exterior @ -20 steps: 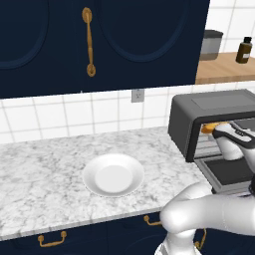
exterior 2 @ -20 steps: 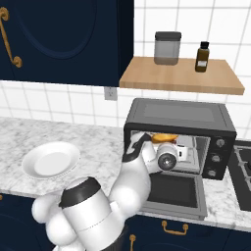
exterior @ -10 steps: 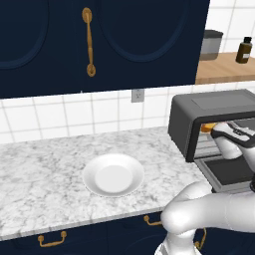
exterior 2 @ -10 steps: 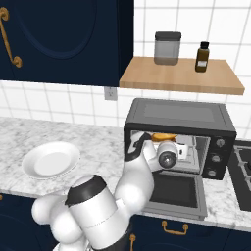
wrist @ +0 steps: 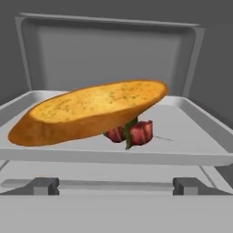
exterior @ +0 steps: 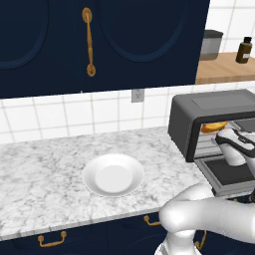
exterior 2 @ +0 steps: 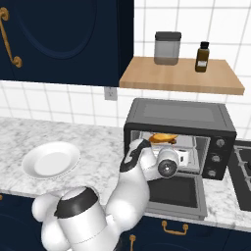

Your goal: Pick up the kebab skewer and baguette bread, and place them inside the toaster oven. Close the toaster oven door and start by setting the timer.

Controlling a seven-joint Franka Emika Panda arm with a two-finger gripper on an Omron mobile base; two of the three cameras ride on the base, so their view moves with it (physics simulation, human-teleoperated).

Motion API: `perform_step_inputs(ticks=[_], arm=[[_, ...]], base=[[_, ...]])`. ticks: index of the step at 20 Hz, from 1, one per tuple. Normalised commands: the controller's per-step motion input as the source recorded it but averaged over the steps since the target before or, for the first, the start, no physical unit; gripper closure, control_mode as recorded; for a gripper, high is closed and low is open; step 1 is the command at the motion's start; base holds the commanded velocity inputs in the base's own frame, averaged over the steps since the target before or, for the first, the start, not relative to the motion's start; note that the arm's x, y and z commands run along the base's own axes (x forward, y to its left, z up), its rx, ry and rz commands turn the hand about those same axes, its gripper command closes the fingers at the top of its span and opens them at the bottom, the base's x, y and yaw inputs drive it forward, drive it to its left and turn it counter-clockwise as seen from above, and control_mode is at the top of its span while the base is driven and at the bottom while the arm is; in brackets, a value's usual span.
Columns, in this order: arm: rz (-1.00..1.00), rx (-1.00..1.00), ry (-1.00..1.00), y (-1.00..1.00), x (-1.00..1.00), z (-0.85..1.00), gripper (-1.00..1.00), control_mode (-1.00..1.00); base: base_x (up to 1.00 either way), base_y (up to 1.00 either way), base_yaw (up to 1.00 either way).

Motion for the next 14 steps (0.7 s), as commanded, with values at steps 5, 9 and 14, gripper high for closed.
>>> perform_step_inputs(ticks=[5,9,14], arm=[[0.0,0.0,0.0,-0.17,-0.51,0.03,-1.0,-1.0],[0.0,0.0,0.0,-0.24,-0.53,0.06,-1.0,-1.0],[0.0,0.0,0.04,-0.29,-0.6,0.07,-1.0,-1.0]], base=[[0.0,0.0,0.0],[0.0,0.0,0.0],[0.0,0.0,0.0]])
